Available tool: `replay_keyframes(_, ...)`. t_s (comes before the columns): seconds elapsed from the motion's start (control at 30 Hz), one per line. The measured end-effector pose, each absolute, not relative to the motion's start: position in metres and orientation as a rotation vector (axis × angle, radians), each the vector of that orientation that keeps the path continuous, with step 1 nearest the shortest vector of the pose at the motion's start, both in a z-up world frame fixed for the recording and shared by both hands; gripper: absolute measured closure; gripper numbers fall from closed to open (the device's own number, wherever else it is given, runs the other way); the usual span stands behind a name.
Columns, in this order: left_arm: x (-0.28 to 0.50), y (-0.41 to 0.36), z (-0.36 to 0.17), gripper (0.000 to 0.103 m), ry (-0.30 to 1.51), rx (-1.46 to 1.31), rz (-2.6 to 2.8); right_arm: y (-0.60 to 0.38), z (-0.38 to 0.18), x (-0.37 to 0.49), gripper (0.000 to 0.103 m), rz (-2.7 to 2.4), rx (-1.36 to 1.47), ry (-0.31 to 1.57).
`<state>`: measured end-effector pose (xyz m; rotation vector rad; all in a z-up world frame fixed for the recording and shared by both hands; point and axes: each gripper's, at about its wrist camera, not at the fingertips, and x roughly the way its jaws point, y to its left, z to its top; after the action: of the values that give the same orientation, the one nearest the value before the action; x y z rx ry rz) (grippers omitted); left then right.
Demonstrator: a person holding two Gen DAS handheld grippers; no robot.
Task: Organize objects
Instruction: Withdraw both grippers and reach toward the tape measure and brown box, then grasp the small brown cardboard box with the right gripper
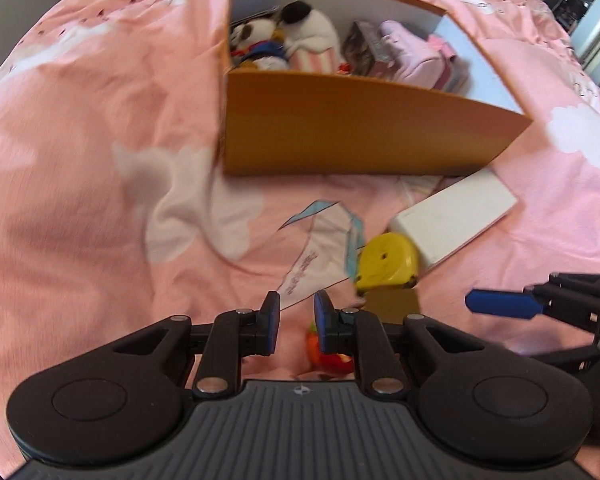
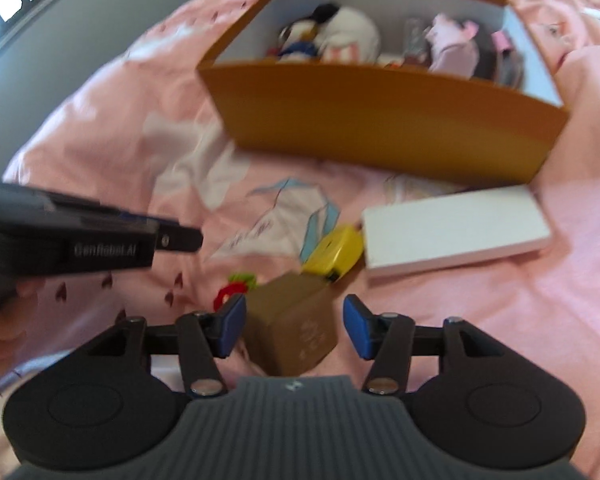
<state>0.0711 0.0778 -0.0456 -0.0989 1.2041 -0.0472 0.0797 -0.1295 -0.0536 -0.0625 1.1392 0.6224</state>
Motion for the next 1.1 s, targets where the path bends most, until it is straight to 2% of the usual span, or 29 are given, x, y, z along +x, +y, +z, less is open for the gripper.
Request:
replay_keyframes(0.13,0.069,0.083,-0.049,0.083,1.203,-0.105,-0.031,-0.114,-0.067,0.076,0.042,0.627,-0.124,1.182)
replay_keyframes(0.33,0.066,0.086,-0.053,0.082,1.203,-0.117,-0.019,-0.097,-0.088,0.08,0.042,0.616,-0.177,1.244)
replay_keyframes(0.67,0.064,0.094,-0.055,0.082,1.208,-0.162,-0.01,-0.086,-0.096,0.079,0.04,0.591,-0.199,1.223)
replay_keyframes(0.83,0.063,0.091,-0.057,0.081,1.218,-0.166,-0.05,-0.099,-0.088,0.077,0.049,0.571,-0.133,1.218)
replay_keyframes(1.03,0.059,0.066,-0.072,0.072,1.264,-0.094,-0.162,-0.131,-0.075,0.082,0.058,0.504,-0.017,1.206)
replay_keyframes(1.07,0.058,0.06,-0.075,0.07,1.27,-0.07,-0.176,-0.135,-0.074,0.083,0.062,0.488,-0.014,1.202)
replay_keyframes(1.1,0.056,0.054,-0.078,0.066,1.277,-0.04,-0.19,-0.137,-0.073,0.083,0.08,0.457,-0.033,1.198)
